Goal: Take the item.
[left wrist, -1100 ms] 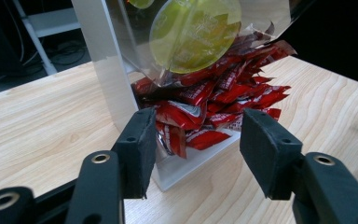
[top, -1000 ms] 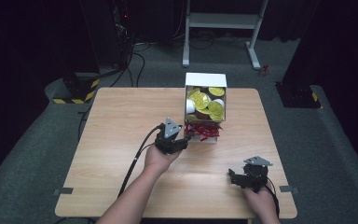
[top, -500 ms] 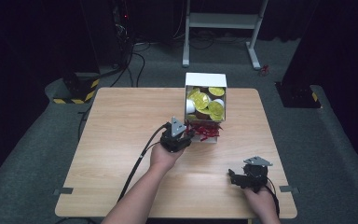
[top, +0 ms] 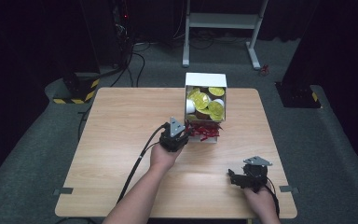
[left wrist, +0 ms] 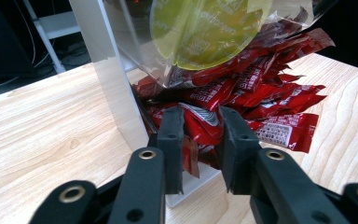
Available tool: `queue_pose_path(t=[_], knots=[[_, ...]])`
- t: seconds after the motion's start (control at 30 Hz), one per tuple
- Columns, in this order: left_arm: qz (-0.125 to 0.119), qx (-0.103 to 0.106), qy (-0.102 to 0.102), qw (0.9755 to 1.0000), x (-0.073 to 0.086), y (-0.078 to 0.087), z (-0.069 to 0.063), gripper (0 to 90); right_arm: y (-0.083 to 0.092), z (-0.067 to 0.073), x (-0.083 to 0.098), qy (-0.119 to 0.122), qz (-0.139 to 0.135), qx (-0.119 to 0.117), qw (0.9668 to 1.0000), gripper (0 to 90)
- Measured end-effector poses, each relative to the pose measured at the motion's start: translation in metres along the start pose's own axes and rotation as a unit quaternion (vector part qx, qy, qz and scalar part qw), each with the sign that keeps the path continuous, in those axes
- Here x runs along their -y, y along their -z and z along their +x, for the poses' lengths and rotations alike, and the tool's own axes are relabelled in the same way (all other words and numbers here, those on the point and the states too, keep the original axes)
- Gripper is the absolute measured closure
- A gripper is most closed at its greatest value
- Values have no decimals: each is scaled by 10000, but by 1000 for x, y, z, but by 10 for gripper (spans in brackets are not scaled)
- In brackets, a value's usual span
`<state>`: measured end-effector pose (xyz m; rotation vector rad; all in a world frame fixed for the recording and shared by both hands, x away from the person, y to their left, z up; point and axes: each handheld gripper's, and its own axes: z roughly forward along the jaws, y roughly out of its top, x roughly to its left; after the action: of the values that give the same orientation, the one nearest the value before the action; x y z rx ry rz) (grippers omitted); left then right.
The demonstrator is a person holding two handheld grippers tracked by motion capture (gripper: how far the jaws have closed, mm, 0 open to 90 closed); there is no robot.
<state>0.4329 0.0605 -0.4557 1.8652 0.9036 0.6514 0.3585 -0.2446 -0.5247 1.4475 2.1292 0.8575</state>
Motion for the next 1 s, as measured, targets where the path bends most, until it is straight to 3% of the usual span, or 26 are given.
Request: queue_pose_path(t=[0.13, 0.43, 0.7, 0.83, 1.0], knots=[[8, -4, -17, 10000, 0, 0, 0, 777, 0, 0, 0, 1, 1, 0, 10000, 75], [2, -128, -294, 9995, 1, 1, -2, 809, 0, 0, 0, 0, 1, 0, 10000, 75], [-149, -37, -35, 9999, 5, 4, 1, 824, 0, 0, 0, 1, 0, 1, 10000, 75], [-228, -1, -41, 9997, 6, 7, 2, 825, 0, 0, 0, 1, 0, 0, 10000, 75], [-344, 74, 112, 9993, 9, 12, 5, 829, 0, 0, 0, 0, 1, 0, 10000, 75]])
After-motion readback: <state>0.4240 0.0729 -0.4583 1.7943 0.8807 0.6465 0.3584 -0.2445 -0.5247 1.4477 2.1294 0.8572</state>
